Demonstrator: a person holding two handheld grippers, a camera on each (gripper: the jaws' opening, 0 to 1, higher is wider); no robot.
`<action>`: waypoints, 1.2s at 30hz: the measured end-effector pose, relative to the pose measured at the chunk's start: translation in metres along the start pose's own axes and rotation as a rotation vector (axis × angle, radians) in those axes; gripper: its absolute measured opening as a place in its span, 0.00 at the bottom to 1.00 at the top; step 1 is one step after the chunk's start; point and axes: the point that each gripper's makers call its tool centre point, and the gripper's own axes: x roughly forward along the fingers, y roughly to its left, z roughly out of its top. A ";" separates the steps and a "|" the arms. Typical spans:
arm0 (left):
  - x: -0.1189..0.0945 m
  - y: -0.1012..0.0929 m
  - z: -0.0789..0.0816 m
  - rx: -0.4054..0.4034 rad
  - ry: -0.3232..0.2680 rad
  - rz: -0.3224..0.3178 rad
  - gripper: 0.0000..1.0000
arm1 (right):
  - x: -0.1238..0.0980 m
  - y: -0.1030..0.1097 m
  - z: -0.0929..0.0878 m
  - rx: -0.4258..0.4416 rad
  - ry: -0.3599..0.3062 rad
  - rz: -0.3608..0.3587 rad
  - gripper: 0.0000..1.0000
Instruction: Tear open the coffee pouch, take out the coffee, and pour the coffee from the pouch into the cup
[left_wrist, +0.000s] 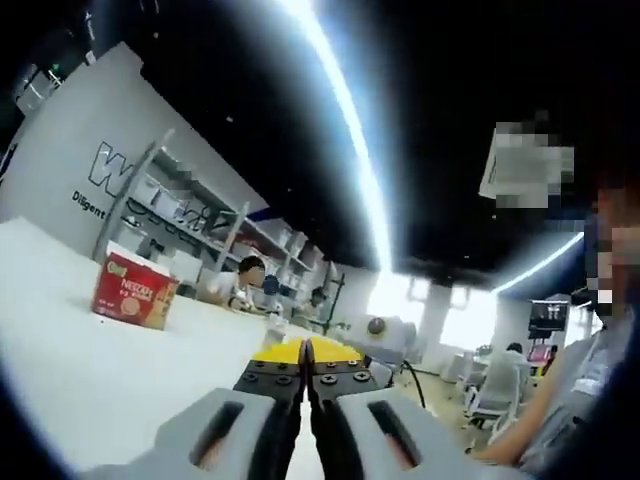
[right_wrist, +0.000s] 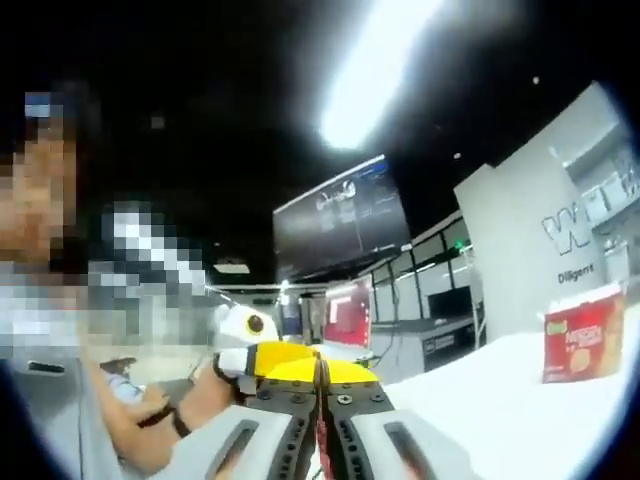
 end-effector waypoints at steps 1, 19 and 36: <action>-0.002 -0.002 -0.003 -0.001 0.024 -0.024 0.03 | -0.001 0.004 -0.003 0.019 0.011 0.033 0.01; -0.015 -0.037 -0.014 0.165 0.125 -0.187 0.09 | -0.005 0.034 -0.005 0.091 0.034 0.186 0.01; -0.015 -0.041 -0.016 0.183 0.124 -0.234 0.05 | -0.010 0.044 0.000 0.086 0.036 0.232 0.01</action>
